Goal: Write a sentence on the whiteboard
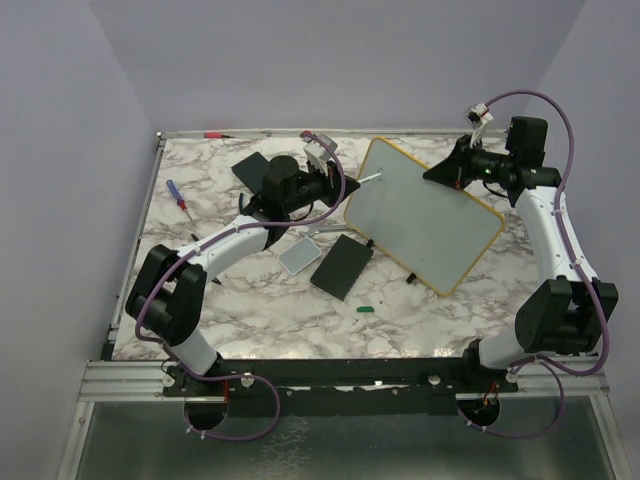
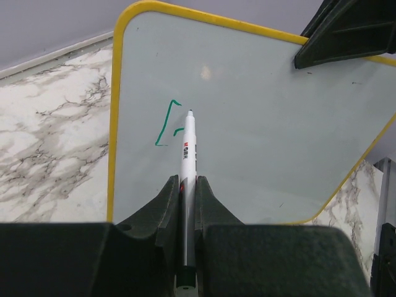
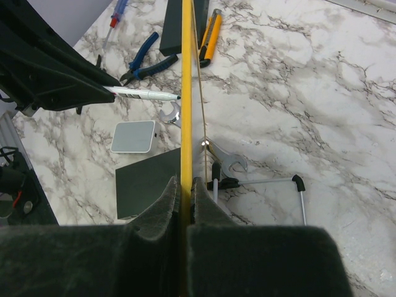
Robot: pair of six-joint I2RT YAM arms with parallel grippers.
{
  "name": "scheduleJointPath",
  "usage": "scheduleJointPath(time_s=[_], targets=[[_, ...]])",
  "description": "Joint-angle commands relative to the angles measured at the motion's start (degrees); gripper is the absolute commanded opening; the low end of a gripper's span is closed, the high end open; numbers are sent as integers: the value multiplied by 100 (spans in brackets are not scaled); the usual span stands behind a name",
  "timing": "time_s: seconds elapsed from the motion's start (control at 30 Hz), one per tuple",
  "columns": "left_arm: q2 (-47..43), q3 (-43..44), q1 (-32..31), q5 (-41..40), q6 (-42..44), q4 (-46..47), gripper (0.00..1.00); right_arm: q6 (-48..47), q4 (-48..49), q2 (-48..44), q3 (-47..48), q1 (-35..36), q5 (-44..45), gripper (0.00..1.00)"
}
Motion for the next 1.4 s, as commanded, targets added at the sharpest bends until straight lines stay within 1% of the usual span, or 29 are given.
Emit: scheduleJointPath(time_s=[0.0,1.0,1.37], targets=[[103,-53,21,-83,72,-13,0,-9,-410,-80,-124,73,-193,1],[353,-27,21,-48,173,-137,0,-9,-412,-51,-129,74,-192,1],[316,-129,10,-230,407,-378,0,-9,-411,-42,-136,74,-179,1]])
